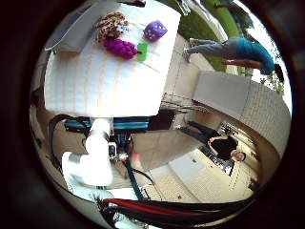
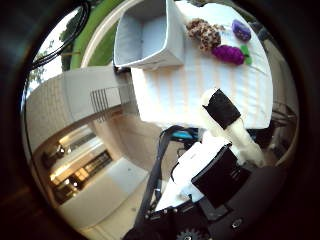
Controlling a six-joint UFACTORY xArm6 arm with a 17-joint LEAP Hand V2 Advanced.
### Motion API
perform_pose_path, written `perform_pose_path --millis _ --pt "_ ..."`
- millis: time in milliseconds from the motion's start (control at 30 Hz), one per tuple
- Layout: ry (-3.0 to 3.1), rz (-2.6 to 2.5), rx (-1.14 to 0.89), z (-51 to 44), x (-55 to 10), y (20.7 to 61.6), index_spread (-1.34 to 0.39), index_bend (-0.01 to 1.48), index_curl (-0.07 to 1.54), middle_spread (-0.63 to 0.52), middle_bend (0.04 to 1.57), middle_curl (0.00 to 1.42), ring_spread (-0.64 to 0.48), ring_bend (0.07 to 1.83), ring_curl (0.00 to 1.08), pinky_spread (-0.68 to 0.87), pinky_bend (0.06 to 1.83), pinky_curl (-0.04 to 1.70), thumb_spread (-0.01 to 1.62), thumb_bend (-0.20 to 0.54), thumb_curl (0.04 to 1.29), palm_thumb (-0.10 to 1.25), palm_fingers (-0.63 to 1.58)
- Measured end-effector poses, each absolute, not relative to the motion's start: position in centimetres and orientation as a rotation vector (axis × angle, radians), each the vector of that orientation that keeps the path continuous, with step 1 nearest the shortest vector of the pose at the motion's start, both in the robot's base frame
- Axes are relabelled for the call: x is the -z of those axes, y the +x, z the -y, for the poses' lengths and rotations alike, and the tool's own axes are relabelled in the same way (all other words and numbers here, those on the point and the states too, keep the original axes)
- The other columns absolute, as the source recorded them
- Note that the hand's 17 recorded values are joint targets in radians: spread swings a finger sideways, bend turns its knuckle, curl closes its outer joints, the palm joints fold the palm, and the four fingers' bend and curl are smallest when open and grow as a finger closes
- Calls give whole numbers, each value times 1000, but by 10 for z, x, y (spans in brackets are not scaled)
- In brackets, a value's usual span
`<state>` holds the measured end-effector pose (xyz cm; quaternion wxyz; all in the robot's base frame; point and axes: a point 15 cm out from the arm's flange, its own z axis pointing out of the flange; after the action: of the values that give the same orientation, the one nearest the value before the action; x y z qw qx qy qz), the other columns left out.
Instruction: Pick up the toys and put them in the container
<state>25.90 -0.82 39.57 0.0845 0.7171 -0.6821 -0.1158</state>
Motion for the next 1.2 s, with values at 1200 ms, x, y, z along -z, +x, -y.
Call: perform_pose_path --millis 1200 --pt "1864 2214 337 152 -208 499 -175 150 272 44 180 318 269 337 349 393 413 273 1229 -26 362 671 153"
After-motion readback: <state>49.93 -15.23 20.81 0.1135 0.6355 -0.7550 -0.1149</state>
